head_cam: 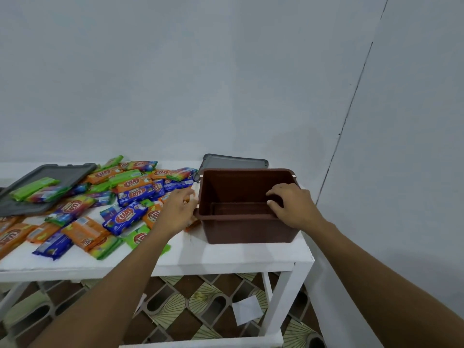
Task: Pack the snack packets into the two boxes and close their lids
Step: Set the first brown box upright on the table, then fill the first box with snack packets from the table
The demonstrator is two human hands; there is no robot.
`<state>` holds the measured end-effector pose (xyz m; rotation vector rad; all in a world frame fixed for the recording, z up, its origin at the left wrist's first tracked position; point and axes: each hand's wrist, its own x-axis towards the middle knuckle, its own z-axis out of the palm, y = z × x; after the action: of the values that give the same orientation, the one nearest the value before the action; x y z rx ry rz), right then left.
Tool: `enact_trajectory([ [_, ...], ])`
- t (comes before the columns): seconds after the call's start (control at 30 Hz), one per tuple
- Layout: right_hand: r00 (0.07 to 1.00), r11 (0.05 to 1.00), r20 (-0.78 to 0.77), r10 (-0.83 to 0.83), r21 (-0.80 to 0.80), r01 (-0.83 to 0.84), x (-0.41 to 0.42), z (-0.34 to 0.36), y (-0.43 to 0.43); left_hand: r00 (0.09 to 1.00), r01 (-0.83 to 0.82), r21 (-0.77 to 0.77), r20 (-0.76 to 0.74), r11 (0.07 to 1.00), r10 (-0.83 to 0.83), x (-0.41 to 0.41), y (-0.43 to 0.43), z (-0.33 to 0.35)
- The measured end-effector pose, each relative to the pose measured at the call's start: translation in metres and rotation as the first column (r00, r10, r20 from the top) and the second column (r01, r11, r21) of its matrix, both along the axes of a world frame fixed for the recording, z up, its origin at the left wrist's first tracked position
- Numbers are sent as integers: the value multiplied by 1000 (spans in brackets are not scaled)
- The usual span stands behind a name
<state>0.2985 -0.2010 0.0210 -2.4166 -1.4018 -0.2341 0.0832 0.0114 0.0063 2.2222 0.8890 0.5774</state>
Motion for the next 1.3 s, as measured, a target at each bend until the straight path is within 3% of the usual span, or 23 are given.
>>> enact_trajectory([
  [0.2, 985, 984, -14, 174, 36, -174, -54, 5, 44, 980, 88, 193, -192, 977, -50, -59, 56, -9],
  [0.4, 903, 906, 109, 416, 41, -422, -135, 5, 124, 861, 42, 316, -493, 948, 126, -122, 123, -24],
  [0.5, 859, 871, 149, 491, -59, -487, -176, -3, 162, 824, 79, 311, -555, 947, 113, -135, 145, -35],
  [0.6, 927, 876, -1, 374, -327, -354, -207, -19, 189, 815, 162, 298, -577, 941, 42, -136, 161, -46],
  [0.67, 970, 861, -119, 211, -448, -242, -219, -35, 200, 845, 160, 241, -535, 957, -7, -135, 169, -52],
  [0.73, 965, 891, -252, 73, -419, -176, -225, -53, 207, 874, 144, 150, -483, 978, -55, -134, 179, -51],
  [0.83, 911, 901, -411, -39, -409, -146, -229, -58, 213, 880, 175, 135, -465, 975, -93, -133, 192, -43],
  [0.93, 958, 860, -284, 36, -479, -174, -230, -50, 218, 923, 187, 37, -348, 982, -163, -131, 200, -33],
  [1.0, 962, 857, -263, 68, -479, -192, -228, -38, 224, 971, 152, -174, -156, 973, -180, -132, 201, -26],
  [1.1, 969, 841, -226, 104, -499, -207, -224, -4, 229, 987, 161, -468, 61, 869, -149, -132, 202, -14],
  [1.2, 961, 884, -266, 74, -429, -186, -214, 43, 220, 976, 212, -512, 162, 832, -149, -124, 206, 5],
  [1.3, 905, 943, -423, 50, -280, -183, -180, 82, 199, 974, 215, -478, 169, 852, -151, -103, 204, 29],
])
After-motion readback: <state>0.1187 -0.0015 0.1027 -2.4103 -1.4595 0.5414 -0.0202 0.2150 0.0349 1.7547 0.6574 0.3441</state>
